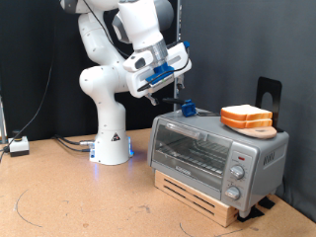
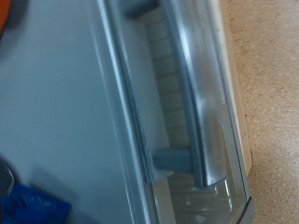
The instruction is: Make a piece of toast with the oven
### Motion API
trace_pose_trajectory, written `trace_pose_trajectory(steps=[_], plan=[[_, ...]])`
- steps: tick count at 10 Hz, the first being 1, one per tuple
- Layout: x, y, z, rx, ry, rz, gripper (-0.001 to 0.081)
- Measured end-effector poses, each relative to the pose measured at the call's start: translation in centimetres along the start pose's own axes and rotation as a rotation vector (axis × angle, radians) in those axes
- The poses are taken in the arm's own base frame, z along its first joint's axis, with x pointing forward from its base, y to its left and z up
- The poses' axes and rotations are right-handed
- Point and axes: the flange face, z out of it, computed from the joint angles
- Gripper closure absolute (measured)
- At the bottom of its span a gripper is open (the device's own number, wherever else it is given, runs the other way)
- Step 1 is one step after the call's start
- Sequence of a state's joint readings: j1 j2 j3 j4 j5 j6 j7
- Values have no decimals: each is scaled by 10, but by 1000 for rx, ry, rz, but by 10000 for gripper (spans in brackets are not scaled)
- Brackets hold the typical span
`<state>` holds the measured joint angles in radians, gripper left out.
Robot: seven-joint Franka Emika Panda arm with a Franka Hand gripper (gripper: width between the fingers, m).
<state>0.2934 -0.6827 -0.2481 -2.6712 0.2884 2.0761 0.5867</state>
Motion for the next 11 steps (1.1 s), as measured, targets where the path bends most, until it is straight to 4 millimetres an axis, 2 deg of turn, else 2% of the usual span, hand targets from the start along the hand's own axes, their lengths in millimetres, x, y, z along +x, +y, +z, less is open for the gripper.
trace_pose_trajectory(steps=[3, 5, 7, 11], plan=[[-14, 16, 35, -21, 39, -16, -3], [-15, 16, 38, -31, 67, 0, -3], [-12, 19, 39, -16, 46, -16, -3], [5, 21, 69, -56, 66, 8, -3]])
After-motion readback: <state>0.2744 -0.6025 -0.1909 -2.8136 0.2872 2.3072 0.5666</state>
